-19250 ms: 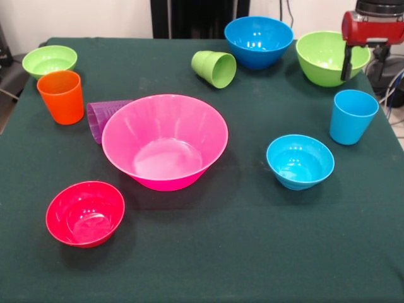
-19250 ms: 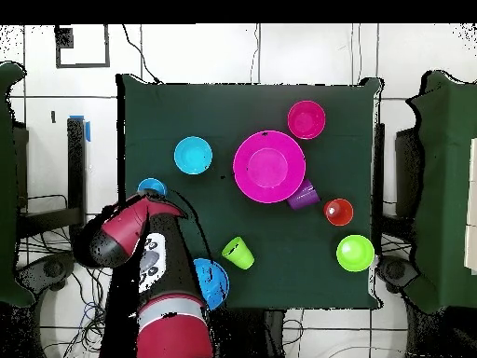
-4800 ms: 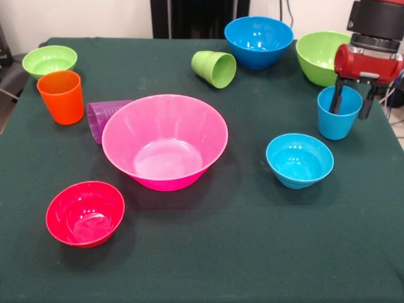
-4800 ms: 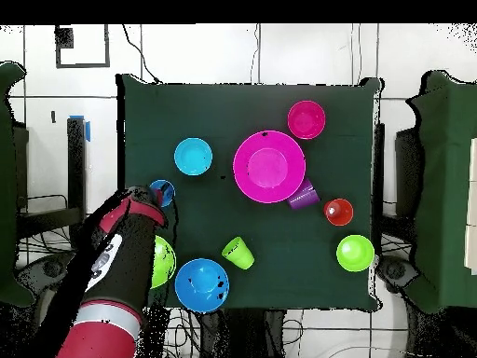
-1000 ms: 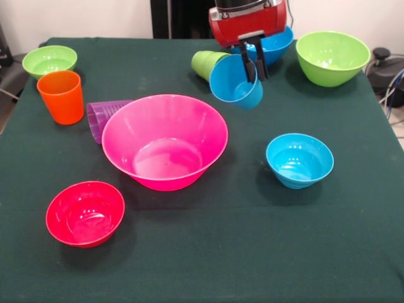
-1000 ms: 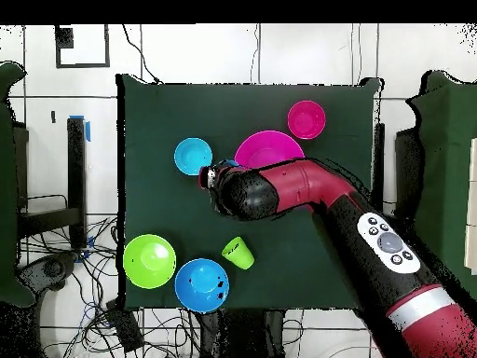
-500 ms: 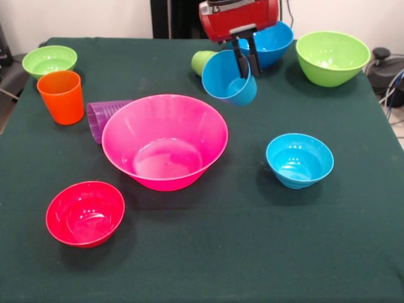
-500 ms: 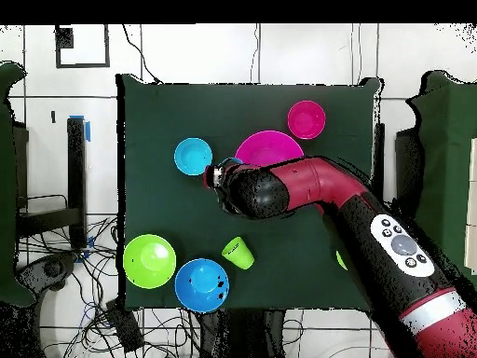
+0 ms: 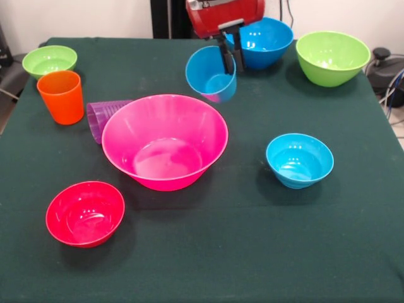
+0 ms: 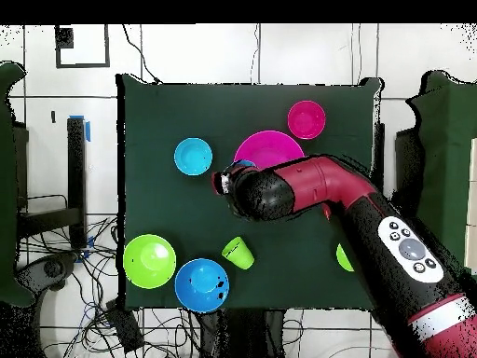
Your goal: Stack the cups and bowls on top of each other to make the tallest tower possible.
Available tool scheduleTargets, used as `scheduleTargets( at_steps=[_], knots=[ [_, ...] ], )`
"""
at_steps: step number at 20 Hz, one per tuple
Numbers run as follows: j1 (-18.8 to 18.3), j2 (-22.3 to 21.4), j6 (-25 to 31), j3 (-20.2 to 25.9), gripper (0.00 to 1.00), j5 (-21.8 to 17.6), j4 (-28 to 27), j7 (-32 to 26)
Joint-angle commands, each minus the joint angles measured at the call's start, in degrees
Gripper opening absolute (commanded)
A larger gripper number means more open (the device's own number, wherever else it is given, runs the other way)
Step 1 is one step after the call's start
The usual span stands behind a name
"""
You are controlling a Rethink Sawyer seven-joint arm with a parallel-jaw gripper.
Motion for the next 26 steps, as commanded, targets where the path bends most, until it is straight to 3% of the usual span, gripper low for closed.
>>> scheduleTargets(
  at_steps=[1, 9, 18, 26],
  knots=[
    [-0.56, -0.12, 5.90, 1.17, 0.00, -4.42, -2.74, -17.75],
    [-0.96, 4.77, 1.79, -0.81, 0.00, -6.52, -4.97, -15.84],
    [-2.31, 6.06, 0.15, -1.31, 0.00, -7.27, -5.89, -13.76],
    [-2.81, 5.73, -2.36, -1.17, 0.00, -7.14, -3.48, -10.12]
  ],
)
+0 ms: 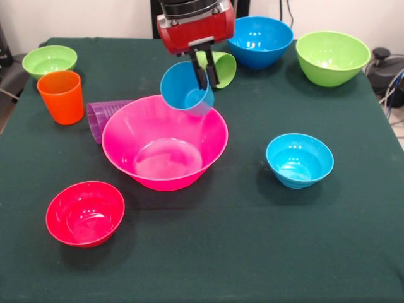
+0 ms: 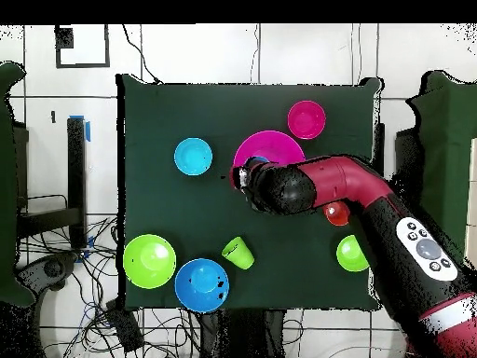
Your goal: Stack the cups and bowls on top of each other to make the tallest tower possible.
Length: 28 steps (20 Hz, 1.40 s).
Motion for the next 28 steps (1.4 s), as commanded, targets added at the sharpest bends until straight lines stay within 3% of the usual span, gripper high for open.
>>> scheduleTargets(
  at_steps=[1, 7, 8, 14, 20, 23, 28],
  knots=[
    [0.25, 0.88, -2.66, -0.97, 0.00, -4.70, 0.08, -8.70],
    [0.33, 0.24, -3.51, -1.04, 0.00, -4.41, 1.05, -7.16],
    [0.50, 0.08, -3.54, -1.22, 1.00, -4.43, 1.05, -6.83],
    [0.50, -0.08, -4.16, -1.15, 1.00, -4.93, 0.92, -7.30],
    [1.50, -1.74, -6.06, -1.62, 1.00, -4.67, 2.54, -3.93],
    [3.62, -3.48, -6.64, -2.40, 1.00, -4.30, 3.85, -0.83],
    [10.91, -9.99, -8.62, -6.28, 1.00, -4.66, 7.94, 8.11]
  ],
)
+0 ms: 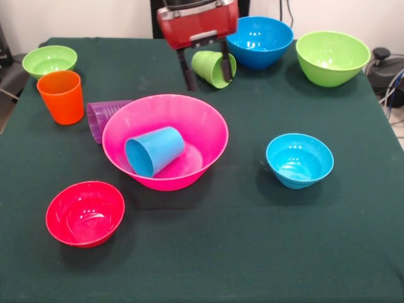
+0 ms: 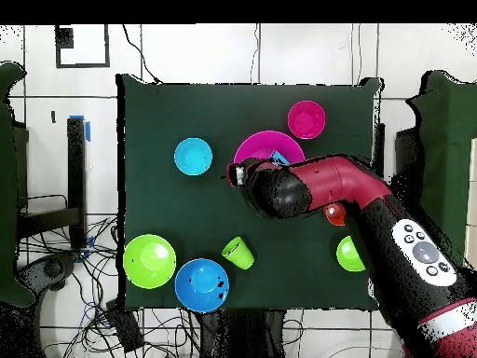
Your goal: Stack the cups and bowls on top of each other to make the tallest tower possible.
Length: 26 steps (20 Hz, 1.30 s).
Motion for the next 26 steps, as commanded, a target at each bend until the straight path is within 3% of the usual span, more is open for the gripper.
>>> scheduleTargets(
  at_steps=[1, 4, 7, 14, 17, 23, 26],
  knots=[
    [10.18, -7.38, -4.42, -5.79, 1.00, -3.86, 7.16, 9.78],
    [16.77, -10.62, -5.34, -10.24, 1.00, -2.86, 7.99, 16.08],
    [25.32, -11.59, -8.81, -17.60, 1.00, -3.74, 7.01, 24.10],
    [39.13, -6.18, -19.28, -30.33, 1.00, -2.58, 1.31, 32.25],
    [44.20, -3.39, -20.92, -35.32, 1.00, -2.62, -2.83, 35.12],
    [46.74, 2.63, -25.90, -39.70, 1.00, 1.19, -8.75, 37.29],
    [44.05, 3.68, -23.21, -36.74, 1.00, 5.52, -8.37, 36.00]
  ],
)
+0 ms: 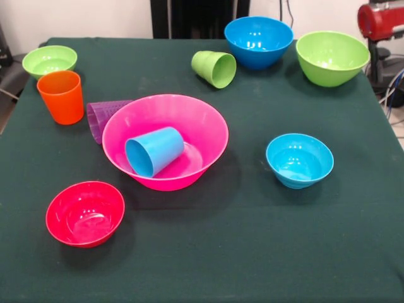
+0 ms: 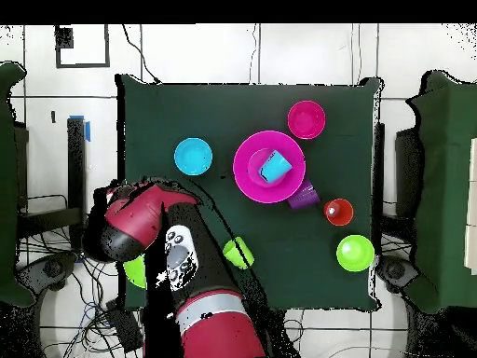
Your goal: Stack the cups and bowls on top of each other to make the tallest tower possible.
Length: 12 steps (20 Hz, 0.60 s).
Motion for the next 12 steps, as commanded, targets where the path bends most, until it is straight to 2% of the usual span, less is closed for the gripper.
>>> scheduleTargets(
  at_steps=[1, 3, 5, 12],
  knots=[
    [-4.63, 6.73, 2.58, -3.98, 1.00, 4.27, -5.09, 6.87],
    [-9.31, 7.70, 7.93, 1.44, 1.00, 7.29, -4.63, 1.77],
    [-11.89, 8.55, 9.99, 4.26, 1.00, 8.50, -4.55, -1.41],
    [-11.70, 9.54, 8.13, 3.70, 1.00, 9.28, -4.14, -0.42]
  ],
)
